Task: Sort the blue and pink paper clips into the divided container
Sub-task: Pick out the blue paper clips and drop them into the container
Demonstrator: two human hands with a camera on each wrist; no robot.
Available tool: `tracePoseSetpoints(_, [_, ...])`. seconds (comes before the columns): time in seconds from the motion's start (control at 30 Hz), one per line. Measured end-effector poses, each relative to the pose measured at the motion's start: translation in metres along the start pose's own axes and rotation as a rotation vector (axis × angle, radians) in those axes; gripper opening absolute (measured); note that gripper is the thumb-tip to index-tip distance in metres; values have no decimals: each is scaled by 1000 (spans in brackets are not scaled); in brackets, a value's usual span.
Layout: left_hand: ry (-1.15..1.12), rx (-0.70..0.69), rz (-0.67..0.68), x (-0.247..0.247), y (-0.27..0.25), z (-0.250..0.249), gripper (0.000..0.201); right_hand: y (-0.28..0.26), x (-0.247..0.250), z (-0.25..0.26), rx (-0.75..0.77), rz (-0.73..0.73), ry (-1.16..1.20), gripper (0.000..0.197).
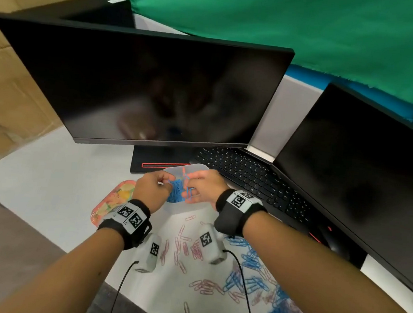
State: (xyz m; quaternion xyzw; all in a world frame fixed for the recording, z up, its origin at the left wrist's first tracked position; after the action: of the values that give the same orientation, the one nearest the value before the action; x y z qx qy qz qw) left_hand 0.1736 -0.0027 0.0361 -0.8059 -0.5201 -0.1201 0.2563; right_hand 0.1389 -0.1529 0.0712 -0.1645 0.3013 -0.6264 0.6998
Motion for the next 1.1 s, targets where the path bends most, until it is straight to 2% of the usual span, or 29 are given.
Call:
tracePoseSetpoints(0.17, [-42, 2, -52, 3, -9, 9, 16, 21, -15, 5, 28, -83, -152, 25])
tracePoseSetpoints(0.3, [-43, -16, -84, 4, -13, 14, 18, 28, -12, 6, 63, -133, -270, 15])
tracePoseSetpoints(0.37, [-59, -44, -77, 2, -15, 14, 18, 27, -5, 5, 95, -172, -303, 22])
tracePoseSetpoints(0.47, [-37, -107, -35, -6, -19, 9, 18, 17, 14, 1, 159, -204, -303, 18])
tracePoseSetpoints(0.6, [77, -211, 96, -31, -28, -4, 24, -12, 59, -16, 185, -341, -351, 15])
tracePoseSetpoints(0.73, [227, -257, 271, -65, -28, -14, 18, -43, 110, -49, 101, -469, -492, 21])
tracePoseSetpoints(0.83, [395, -315, 375, -94, -26, -21, 15, -60, 132, -75, 14, -532, -683, 26])
tracePoseSetpoints(0.97, [630, -374, 522, -133, -23, -23, 25, -73, 142, -111, -89, -524, -823, 27])
tracePoseSetpoints(1.1, [890, -340, 615, -161, -13, -18, 44, -75, 133, -131, -97, -370, -1030, 24])
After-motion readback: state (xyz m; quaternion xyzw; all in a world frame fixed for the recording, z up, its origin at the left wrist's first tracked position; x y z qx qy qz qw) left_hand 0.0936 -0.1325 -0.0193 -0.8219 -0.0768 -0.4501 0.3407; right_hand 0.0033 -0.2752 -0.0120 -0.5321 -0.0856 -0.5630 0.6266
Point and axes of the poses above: each hand's wrist, its own y-axis towards the middle knuckle, its own x-axis out of the back of the hand, z = x × y, the point moved 2 cm from there along y, towards the middle knuckle, and after that the axes turned 10 degrees about z, right-handed, at the moved point
